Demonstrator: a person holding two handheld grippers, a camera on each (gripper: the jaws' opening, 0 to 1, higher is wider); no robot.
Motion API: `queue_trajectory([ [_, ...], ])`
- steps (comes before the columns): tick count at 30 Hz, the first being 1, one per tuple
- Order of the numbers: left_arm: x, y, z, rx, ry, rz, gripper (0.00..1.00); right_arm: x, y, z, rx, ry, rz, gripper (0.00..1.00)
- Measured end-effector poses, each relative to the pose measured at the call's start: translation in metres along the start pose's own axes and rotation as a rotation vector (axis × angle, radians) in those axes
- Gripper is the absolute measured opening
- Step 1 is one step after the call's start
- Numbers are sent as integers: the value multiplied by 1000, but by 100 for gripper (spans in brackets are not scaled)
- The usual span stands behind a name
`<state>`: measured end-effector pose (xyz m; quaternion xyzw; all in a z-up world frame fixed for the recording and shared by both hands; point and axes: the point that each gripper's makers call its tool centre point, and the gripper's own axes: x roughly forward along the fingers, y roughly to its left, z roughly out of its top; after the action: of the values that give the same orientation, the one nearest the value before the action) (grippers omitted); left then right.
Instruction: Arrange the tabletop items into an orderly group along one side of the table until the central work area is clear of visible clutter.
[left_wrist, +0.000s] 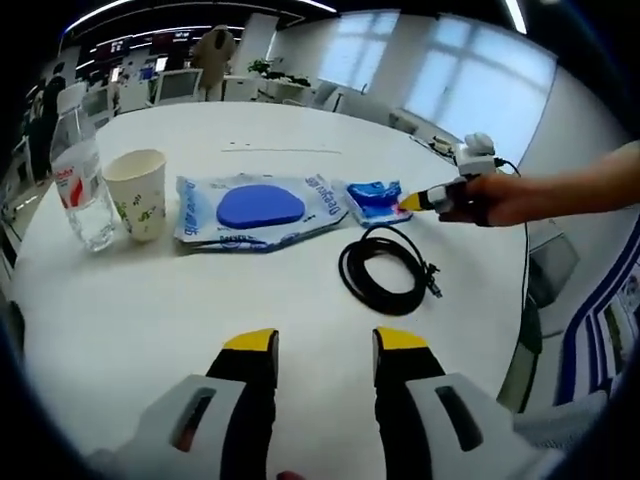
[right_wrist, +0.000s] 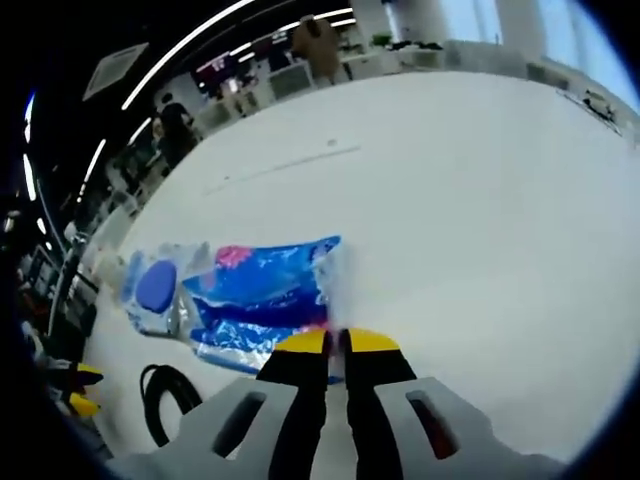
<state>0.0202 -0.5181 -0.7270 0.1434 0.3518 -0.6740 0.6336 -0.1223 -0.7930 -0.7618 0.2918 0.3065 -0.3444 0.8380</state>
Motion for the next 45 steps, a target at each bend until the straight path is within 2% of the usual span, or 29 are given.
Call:
queue_trajectory([
  [8, -17, 1, -19, 24, 30, 9, 45, 3, -6, 7, 21, -25, 6, 1],
  [16, -38, 11, -32, 9, 27, 44, 45, 4, -7, 7, 29, -29, 8, 1],
  [22, -56, 25, -45, -1, 32, 79, 45, 3, -7, 4, 25, -29, 11, 2],
  [36, -70, 35, -43, -14, 10, 109, 46, -11, 6, -12, 21, -13, 22, 14],
  [41, -74, 39, -42, -13, 0, 113, 47, -16, 27, -22, -44, 21, 94, 16],
  [42, -74, 39, -42, -13, 0, 113, 47, -17, 29, -25, -77, 31, 99, 17],
  [45, -76, 40, -42, -16, -1, 113, 47, -19, 31, -28, -88, 33, 99, 20],
])
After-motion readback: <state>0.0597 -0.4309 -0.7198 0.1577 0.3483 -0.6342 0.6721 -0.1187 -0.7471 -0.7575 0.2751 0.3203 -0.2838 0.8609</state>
